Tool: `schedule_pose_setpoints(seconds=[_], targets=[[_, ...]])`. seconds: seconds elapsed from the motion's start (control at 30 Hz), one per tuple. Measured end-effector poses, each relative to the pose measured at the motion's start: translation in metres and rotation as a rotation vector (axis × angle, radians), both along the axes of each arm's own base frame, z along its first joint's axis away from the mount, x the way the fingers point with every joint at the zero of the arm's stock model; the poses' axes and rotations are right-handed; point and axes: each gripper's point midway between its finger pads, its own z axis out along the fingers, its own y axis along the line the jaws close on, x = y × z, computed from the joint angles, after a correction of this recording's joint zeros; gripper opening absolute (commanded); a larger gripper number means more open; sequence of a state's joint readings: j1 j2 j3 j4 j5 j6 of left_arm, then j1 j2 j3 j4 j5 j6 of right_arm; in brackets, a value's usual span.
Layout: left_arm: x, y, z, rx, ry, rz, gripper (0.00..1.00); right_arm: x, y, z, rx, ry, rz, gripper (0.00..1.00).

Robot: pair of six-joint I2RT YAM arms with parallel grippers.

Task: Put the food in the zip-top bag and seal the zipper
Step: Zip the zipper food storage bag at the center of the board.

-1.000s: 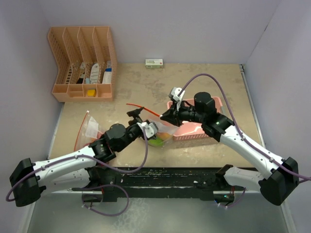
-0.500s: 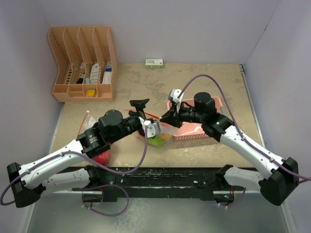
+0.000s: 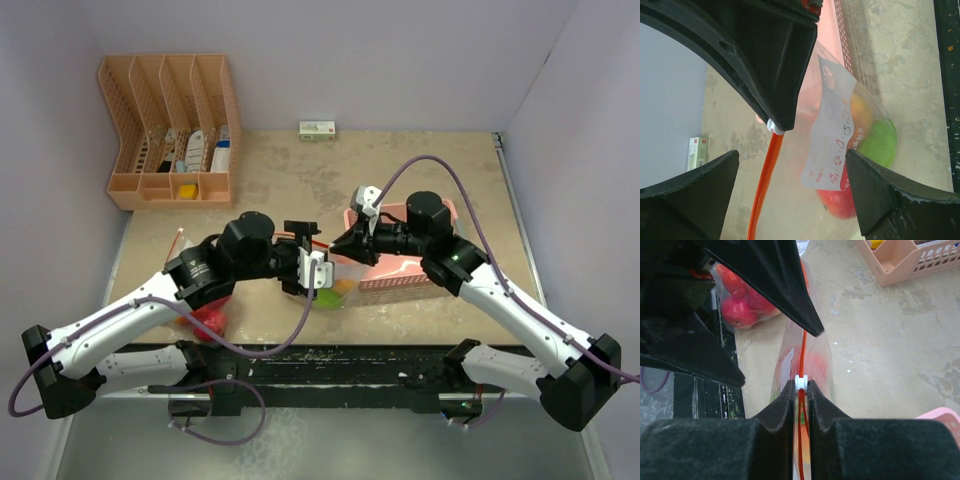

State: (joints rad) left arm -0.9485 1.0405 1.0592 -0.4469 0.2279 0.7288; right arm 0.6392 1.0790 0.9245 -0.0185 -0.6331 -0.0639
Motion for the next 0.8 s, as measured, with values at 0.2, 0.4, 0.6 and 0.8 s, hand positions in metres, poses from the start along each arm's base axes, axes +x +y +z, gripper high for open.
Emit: schedule_pose_setpoints(seconds=[0.2,0.4,0.6,0.8], targets=[[0.008,-0.001,-0.016,0.043,0.038,0.026,0.72,-0.006,0.001,0.004,0.012,-0.007,0.029,0.00],[0.019,0.001,-0.023,0.057,0.056,0.088,0.10,-0.008,0.001,0.005,0.014,-0.010,0.044,0.00],[0.030,0.003,-0.023,0.040,0.062,0.164,0.00,-0.008,0.001,0.005,0.014,-0.015,0.043,0.00],[0.040,0.011,-0.019,0.032,0.051,0.249,0.00,0.000,0.000,0.007,0.013,-0.032,0.007,0.00]])
